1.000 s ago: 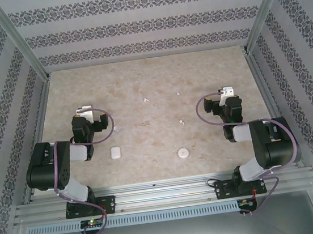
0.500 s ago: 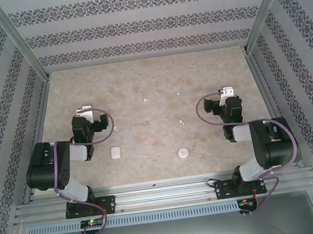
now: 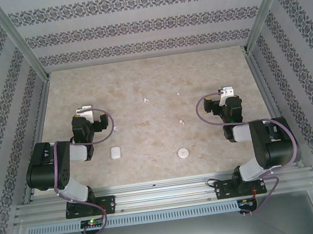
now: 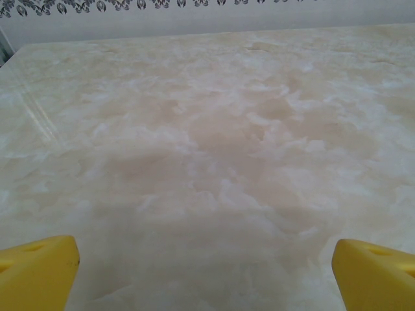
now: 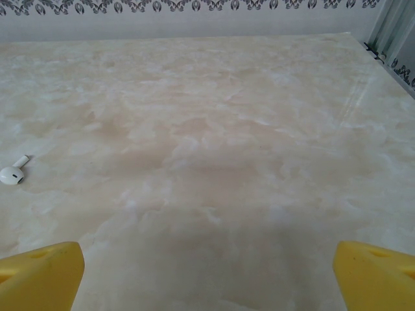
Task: Insert the wireless bluetooth earbuds into the charging case
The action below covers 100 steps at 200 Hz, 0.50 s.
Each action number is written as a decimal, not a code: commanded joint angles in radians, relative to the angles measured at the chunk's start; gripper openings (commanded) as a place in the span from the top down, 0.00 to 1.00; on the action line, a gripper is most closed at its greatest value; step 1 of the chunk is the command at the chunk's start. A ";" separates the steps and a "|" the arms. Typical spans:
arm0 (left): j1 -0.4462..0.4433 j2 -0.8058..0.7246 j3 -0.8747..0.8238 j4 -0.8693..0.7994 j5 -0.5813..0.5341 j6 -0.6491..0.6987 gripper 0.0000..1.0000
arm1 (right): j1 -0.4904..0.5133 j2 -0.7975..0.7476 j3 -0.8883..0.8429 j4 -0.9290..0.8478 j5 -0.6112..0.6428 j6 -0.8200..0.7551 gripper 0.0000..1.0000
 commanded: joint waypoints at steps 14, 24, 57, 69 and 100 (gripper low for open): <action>0.009 0.001 0.007 -0.012 0.015 -0.017 0.00 | 0.009 -0.007 0.010 0.028 0.009 -0.016 0.02; 0.009 -0.004 0.012 -0.026 0.015 -0.017 0.00 | 0.009 -0.022 0.006 0.025 0.026 -0.011 0.02; 0.010 -0.112 0.089 -0.267 -0.043 -0.043 0.00 | 0.019 -0.214 0.092 -0.321 0.092 0.025 0.02; 0.009 -0.162 0.131 -0.395 -0.056 -0.062 0.00 | 0.022 -0.273 0.167 -0.537 0.108 0.042 0.02; 0.009 -0.263 0.256 -0.743 -0.063 -0.191 0.00 | 0.072 -0.352 0.352 -0.968 0.133 0.088 0.02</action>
